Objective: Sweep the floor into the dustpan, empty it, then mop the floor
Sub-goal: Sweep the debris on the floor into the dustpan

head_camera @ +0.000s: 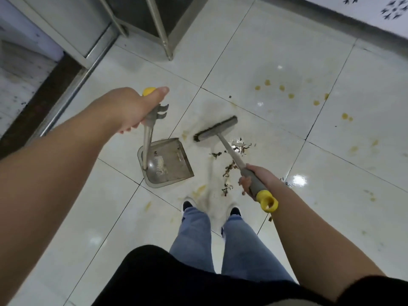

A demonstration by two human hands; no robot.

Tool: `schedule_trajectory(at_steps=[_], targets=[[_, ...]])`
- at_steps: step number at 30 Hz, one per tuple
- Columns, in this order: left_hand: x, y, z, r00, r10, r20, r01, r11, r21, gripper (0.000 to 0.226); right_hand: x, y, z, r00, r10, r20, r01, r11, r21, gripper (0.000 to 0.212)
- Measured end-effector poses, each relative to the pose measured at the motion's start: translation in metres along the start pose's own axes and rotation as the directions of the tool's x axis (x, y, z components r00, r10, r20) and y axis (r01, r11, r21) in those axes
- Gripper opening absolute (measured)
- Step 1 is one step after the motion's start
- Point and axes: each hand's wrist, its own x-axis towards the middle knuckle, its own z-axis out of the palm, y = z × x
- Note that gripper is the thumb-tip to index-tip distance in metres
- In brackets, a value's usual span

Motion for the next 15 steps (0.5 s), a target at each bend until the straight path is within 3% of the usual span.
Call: schedule_trajectory(at_steps=[5,15], targets=[[-0.019,0.021,0.018,1.0,-0.002,-0.018,0.004,0.996,0.091,0.089,0.01,-0.023,-0.022,1.0,-0.008,-0.022,0.005,0.992,-0.129,0.026],[-0.051,0.046,0.041,0.998,-0.047,-0.032,0.05,0.992,0.113,0.082,-0.016,0.01,-0.126,0.996,0.005,-0.087,-0.012,0.996,-0.083,0.023]])
